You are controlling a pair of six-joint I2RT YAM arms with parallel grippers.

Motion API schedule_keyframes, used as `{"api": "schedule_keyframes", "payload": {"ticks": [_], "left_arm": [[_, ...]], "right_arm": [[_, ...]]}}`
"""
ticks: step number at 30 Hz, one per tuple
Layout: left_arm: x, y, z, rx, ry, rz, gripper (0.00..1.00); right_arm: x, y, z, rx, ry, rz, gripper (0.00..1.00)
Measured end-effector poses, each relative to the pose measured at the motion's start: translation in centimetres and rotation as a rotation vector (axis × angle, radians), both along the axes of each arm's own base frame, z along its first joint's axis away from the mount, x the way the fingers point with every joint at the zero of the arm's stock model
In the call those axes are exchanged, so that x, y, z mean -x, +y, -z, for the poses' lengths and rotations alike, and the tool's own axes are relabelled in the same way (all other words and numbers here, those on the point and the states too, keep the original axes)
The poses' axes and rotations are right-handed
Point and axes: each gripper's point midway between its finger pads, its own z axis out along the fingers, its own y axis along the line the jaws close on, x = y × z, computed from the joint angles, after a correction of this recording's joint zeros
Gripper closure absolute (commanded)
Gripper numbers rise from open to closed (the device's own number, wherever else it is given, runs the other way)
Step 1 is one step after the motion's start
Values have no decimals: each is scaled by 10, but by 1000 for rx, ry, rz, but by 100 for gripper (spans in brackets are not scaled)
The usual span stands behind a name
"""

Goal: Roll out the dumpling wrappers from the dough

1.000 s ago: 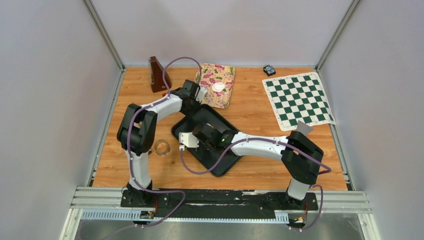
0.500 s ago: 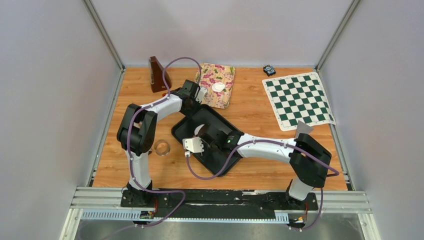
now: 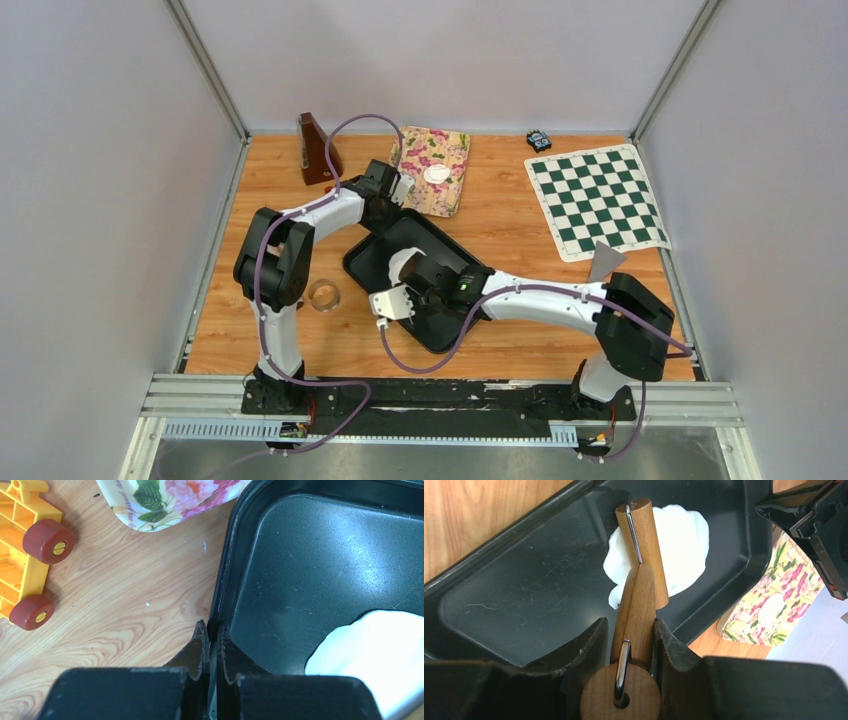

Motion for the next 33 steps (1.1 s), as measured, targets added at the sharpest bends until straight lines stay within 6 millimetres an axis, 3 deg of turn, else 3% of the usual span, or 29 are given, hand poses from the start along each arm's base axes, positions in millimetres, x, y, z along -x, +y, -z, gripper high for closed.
{"api": "schedule_keyframes", "payload": {"ticks": [9, 14, 19, 22, 26, 33], "left_arm": [[3, 1, 0, -4, 12, -3, 100], [3, 1, 0, -5, 12, -3, 100], [3, 1, 0, -4, 12, -3, 100], [4, 1, 0, -3, 13, -2, 100], [5, 1, 0, -1, 17, -1, 100], [6, -4, 0, 22, 26, 21, 100]], "right_arm": [[11, -7, -9, 10, 30, -37, 100], [37, -31, -15, 81, 124, -71, 100], [42, -45, -24, 127, 185, -58, 100], [25, -55, -28, 124, 180, -22, 100], [-12, -65, -39, 100, 107, -13, 100], [-50, -54, -60, 48, 36, -132, 100]]}}
